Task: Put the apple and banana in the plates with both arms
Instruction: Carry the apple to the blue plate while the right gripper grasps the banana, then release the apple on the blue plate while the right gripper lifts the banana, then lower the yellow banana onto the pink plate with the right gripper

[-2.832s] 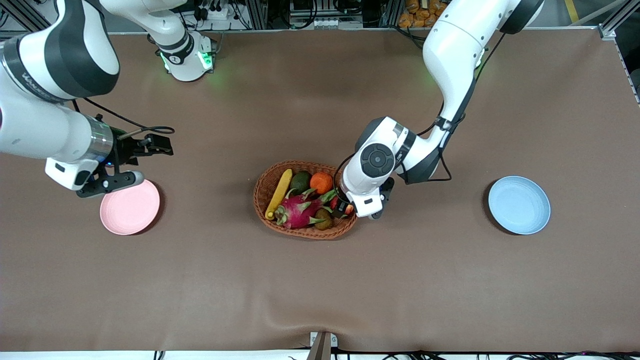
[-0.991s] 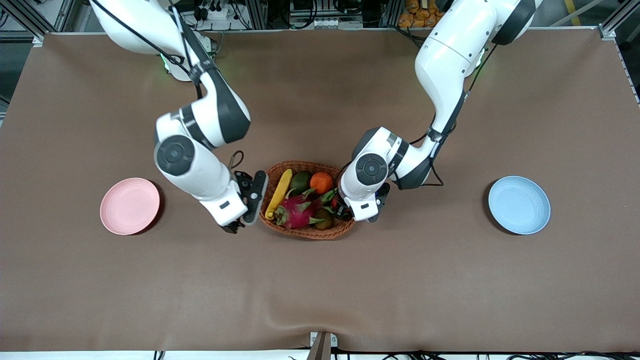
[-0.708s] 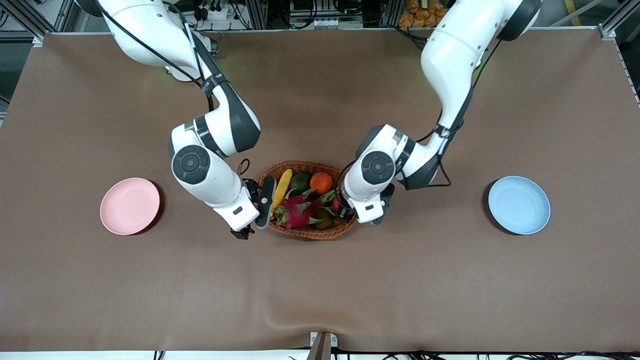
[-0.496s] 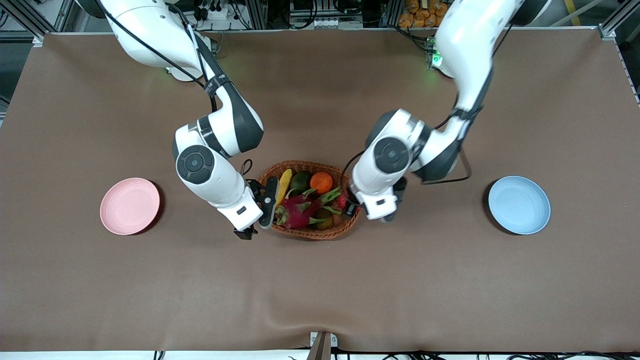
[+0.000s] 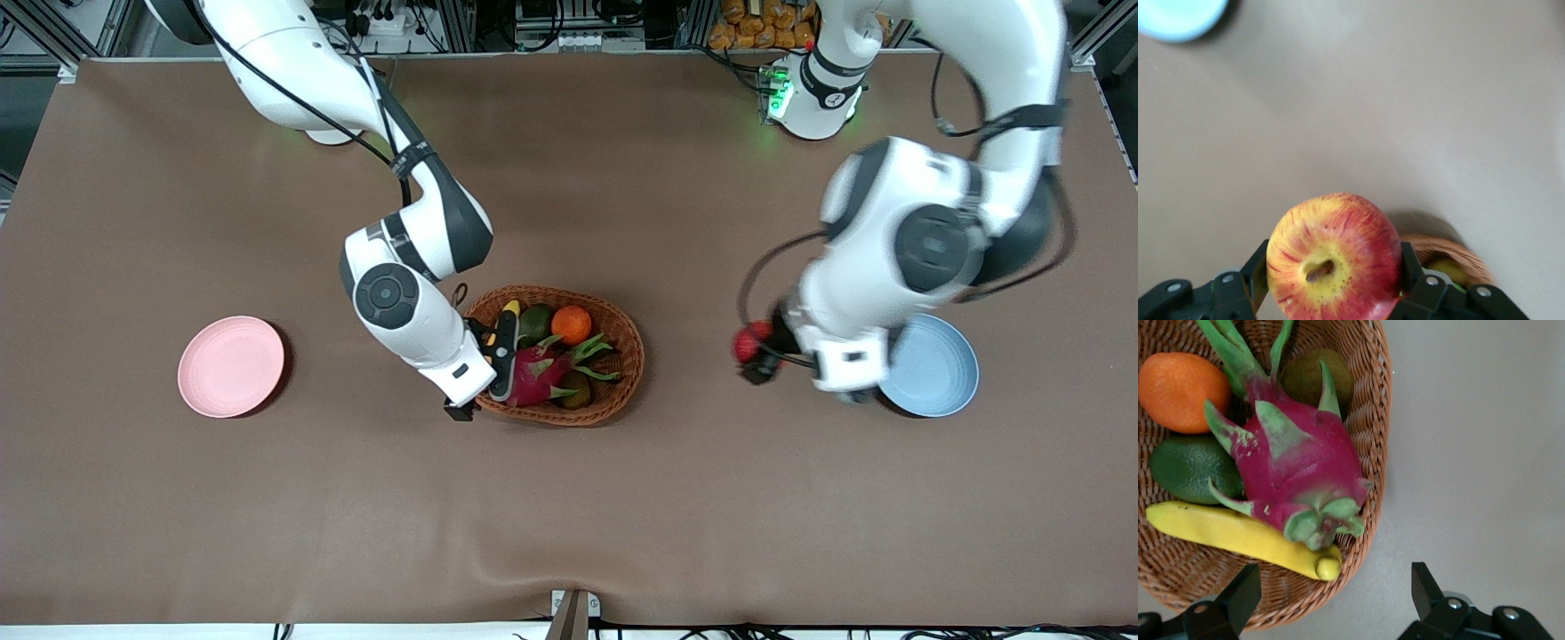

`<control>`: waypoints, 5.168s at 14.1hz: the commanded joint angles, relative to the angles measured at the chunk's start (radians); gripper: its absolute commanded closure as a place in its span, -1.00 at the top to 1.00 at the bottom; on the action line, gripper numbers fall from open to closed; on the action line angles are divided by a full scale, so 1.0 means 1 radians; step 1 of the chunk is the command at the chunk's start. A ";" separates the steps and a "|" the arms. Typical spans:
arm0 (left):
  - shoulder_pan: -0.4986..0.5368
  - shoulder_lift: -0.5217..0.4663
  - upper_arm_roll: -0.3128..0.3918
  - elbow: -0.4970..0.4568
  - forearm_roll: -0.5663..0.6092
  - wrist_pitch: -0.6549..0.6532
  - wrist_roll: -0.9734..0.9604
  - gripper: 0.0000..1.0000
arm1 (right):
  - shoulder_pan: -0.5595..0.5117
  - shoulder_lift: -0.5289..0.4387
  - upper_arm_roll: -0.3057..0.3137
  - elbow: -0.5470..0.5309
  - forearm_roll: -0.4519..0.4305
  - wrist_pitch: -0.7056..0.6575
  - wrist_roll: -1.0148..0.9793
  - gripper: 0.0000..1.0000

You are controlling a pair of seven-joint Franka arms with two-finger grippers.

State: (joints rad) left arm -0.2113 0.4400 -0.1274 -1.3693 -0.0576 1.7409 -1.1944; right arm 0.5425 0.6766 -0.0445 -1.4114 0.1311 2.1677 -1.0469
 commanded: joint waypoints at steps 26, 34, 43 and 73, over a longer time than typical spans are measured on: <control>0.435 0.040 -0.005 -0.553 0.277 0.669 0.711 -1.00 | -0.012 0.035 -0.003 -0.057 -0.002 0.133 -0.036 -0.67; 0.492 0.055 -0.006 -0.574 0.386 0.671 0.725 -0.61 | -0.027 -0.031 -0.002 -0.057 -0.002 0.023 -0.045 -1.00; 0.489 -0.029 -0.020 -0.564 0.386 0.596 0.731 1.00 | -0.102 -0.150 -0.002 -0.052 0.102 -0.147 -0.038 -1.00; 0.504 -0.377 -0.146 -0.096 0.091 -0.258 1.026 1.00 | -0.767 -0.115 -0.002 -0.047 -0.004 -0.319 -0.104 1.00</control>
State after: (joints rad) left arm 0.2751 0.1032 -0.2617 -1.4370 0.0531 1.4942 -0.1891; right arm -0.2333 0.6282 -0.0582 -1.4473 0.1346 1.8755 -1.2255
